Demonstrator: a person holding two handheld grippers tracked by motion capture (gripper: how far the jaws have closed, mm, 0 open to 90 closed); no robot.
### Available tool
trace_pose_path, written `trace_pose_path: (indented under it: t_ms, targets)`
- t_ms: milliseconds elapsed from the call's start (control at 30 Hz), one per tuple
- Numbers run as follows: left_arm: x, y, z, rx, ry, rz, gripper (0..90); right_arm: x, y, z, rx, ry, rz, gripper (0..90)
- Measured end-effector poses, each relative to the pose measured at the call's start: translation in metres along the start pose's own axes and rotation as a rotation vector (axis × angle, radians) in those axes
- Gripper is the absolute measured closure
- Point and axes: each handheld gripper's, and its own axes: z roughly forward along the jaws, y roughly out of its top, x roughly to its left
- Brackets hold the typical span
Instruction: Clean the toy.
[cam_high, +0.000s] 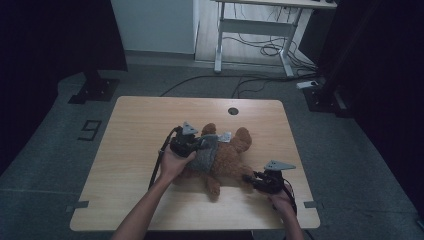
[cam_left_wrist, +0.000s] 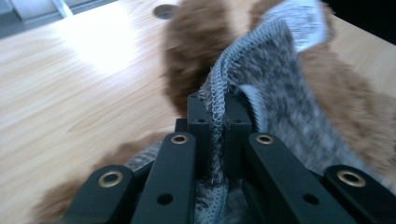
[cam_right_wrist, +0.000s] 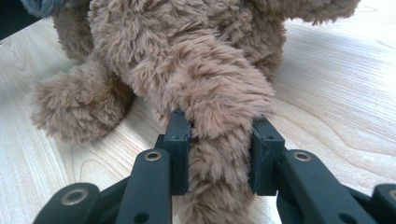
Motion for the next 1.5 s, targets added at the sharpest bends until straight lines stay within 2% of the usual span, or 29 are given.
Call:
trace_pose_path:
  t_ms: [133, 433, 567, 833, 933, 1033, 1167, 1267, 1400, 1500]
  targets:
    - [0.017, -0.007, -0.005, 0.004, 0.027, -0.038, 84.3, 0.001, 0.000, 0.000, 0.002, 0.000, -0.001, 66.5]
    - [0.046, -0.026, -0.015, 0.025, 0.094, -0.080, 84.5, 0.001, 0.000, 0.000, 0.002, -0.002, -0.001, 66.5]
    - [0.060, -0.038, -0.016, 0.044, 0.096, -0.125, 84.6, 0.001, 0.000, 0.000, 0.002, 0.001, 0.000, 66.4]
    - [0.081, -0.065, -0.016, 0.126, 0.125, -0.186, 84.7, 0.001, 0.000, 0.000, 0.003, 0.000, 0.001, 66.4]
    - [0.089, -0.083, -0.012, 0.160, 0.099, -0.225, 84.6, 0.001, 0.000, 0.000, 0.005, -0.002, 0.002, 66.4]
    - [0.092, -0.090, -0.016, 0.141, 0.070, -0.252, 84.5, 0.001, -0.001, 0.000, 0.005, 0.000, 0.003, 66.4]
    - [0.086, -0.070, -0.042, 0.055, 0.075, -0.224, 84.5, 0.000, -0.001, 0.000, 0.004, 0.001, 0.009, 66.4]
    - [0.072, -0.047, -0.064, -0.032, 0.038, -0.188, 84.6, 0.000, -0.001, 0.000, 0.003, 0.002, 0.009, 66.3]
    - [0.034, -0.015, -0.078, -0.098, -0.014, -0.087, 84.7, 0.000, -0.001, 0.000, 0.003, 0.003, 0.009, 66.2]
    - [-0.001, 0.009, -0.076, -0.121, -0.071, -0.009, 84.7, 0.000, -0.001, 0.000, 0.004, 0.002, 0.007, 66.2]
